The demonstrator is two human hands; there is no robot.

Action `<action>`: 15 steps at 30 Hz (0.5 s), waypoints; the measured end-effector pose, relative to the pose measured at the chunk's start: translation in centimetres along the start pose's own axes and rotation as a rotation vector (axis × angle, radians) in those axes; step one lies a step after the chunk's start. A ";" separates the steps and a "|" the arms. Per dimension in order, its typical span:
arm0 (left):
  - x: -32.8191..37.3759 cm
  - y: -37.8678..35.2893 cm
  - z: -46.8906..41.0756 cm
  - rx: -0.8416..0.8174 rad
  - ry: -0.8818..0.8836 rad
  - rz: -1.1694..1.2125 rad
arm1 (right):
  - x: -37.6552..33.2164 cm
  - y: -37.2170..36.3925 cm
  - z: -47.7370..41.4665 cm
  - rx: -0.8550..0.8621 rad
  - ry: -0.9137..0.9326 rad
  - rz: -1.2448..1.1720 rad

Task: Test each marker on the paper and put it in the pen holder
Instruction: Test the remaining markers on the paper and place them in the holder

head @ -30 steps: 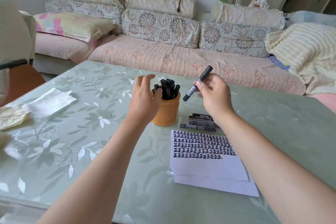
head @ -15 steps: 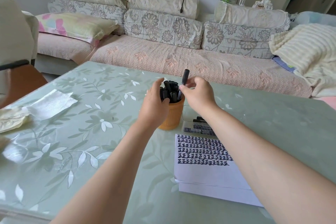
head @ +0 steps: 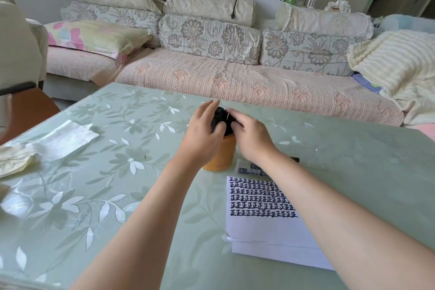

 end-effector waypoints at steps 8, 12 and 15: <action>0.4 -0.5 0.6 -0.031 -0.112 -0.167 | 3.3 2.6 1.1 -0.124 -0.061 0.080; 0.2 -1.0 0.6 -0.051 -0.122 -0.267 | 7.7 6.0 1.0 -0.151 -0.094 0.391; 0.2 -1.6 0.1 -0.134 -0.157 -0.320 | 9.9 5.7 1.7 -0.301 -0.075 0.582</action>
Point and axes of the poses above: each hand's wrist, its own z-axis away from the middle knuckle, its own y-axis out of the back of the hand, x = y × z, the point moved 8 cm from there along -z, towards the middle knuckle, and after that the axes turned 11 degrees about x, right-handed, at the moved point
